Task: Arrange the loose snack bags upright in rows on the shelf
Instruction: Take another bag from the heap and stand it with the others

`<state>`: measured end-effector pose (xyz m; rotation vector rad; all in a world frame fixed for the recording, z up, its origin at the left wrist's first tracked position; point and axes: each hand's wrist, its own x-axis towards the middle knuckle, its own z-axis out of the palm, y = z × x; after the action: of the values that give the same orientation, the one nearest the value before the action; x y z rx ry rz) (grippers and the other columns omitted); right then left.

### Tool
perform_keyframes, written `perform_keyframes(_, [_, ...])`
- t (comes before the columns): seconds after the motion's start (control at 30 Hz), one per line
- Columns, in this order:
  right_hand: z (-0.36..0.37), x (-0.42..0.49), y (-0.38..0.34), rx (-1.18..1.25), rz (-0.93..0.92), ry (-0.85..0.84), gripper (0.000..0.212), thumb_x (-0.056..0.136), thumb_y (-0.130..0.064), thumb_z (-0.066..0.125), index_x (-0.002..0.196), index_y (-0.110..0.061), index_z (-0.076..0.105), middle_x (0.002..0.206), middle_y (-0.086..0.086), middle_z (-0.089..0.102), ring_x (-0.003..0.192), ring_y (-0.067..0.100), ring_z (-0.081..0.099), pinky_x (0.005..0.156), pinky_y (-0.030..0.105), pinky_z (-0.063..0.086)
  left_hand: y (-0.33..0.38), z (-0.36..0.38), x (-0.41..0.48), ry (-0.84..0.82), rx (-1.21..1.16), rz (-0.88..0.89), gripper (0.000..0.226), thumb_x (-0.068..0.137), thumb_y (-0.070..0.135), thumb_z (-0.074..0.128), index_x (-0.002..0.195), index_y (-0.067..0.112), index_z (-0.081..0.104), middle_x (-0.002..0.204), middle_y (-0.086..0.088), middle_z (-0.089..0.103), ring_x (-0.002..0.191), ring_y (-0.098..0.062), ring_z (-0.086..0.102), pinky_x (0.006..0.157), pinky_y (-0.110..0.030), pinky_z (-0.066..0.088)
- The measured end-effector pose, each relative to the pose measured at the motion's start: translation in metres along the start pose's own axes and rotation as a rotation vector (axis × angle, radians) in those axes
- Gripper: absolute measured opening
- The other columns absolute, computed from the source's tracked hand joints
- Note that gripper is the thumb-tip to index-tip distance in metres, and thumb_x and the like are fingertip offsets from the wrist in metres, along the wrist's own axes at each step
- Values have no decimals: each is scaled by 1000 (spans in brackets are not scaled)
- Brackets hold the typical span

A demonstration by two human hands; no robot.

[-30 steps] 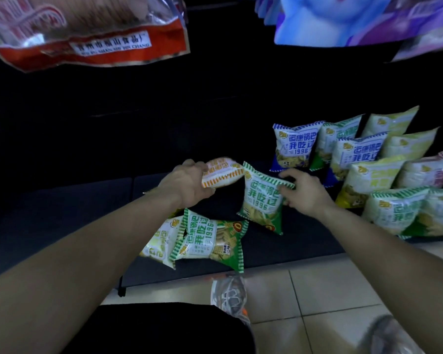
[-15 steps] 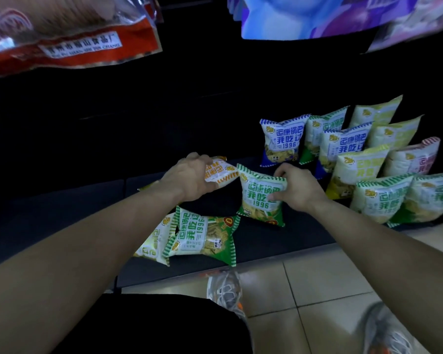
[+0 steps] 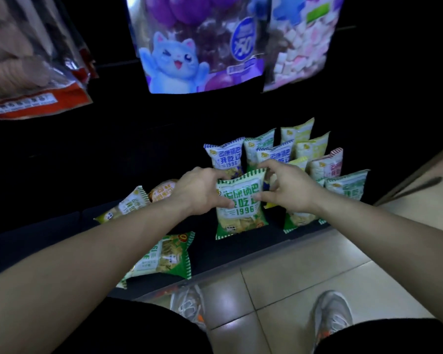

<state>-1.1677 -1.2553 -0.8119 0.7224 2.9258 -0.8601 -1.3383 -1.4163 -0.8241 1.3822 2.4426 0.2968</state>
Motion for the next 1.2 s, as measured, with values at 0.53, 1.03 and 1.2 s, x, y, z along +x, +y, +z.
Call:
perform_keyframes(0.53, [13,14,93,-408,101,-319,54,95,-49,54,142,-28,42,134,1,49,120,26,52,85,37,48,-8,76,132,99,13,-307,76,74,49,81,140,32,49,126,-6,63,105,-26,64,71,-33,53])
perform_keyframes(1.03, [25,31,73,-435,88,-345,54,94,-48,55,142,-28,42,134,1,47,119,24,52,76,34,41,-17,77,157,81,233,-208,72,82,50,72,143,26,42,142,-6,46,130,-31,39,95,-42,46])
perform_keyframes(1.2, [24,41,38,-464,48,-332,52,94,-50,54,140,-25,46,136,3,48,119,27,53,85,39,50,-26,21,116,-7,303,-155,72,86,50,67,146,23,37,147,-9,39,132,-30,37,101,-44,44])
